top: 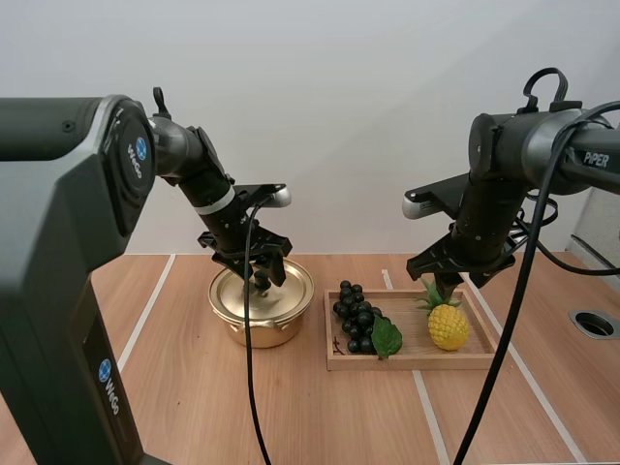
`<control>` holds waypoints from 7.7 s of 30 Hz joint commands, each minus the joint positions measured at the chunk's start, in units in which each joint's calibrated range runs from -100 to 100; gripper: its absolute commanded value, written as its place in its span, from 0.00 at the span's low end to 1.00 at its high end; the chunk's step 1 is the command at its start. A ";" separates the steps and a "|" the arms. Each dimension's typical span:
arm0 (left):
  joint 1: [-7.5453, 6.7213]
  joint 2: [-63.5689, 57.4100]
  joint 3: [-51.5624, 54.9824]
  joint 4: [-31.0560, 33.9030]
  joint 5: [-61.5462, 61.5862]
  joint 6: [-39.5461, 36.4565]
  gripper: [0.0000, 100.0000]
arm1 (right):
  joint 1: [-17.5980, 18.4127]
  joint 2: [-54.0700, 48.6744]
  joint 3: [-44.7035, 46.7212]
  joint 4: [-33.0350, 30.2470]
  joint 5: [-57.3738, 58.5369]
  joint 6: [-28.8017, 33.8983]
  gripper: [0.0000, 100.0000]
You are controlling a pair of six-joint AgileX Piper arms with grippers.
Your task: Open the pot, put the pineapple inside, and close it
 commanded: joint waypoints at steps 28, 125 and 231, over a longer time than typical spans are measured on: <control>-0.20 -8.97 -10.64 -1.46 7.72 0.56 0.00 | -0.23 -0.32 0.25 2.75 -4.95 -0.04 0.93; -0.05 -46.44 -22.51 4.04 4.30 4.36 0.00 | -0.50 4.36 -10.52 -2.59 -24.10 0.84 0.00; 1.41 -49.28 -49.70 8.52 0.49 -0.02 0.00 | 24.04 45.82 -28.81 18.13 -10.27 -14.84 0.00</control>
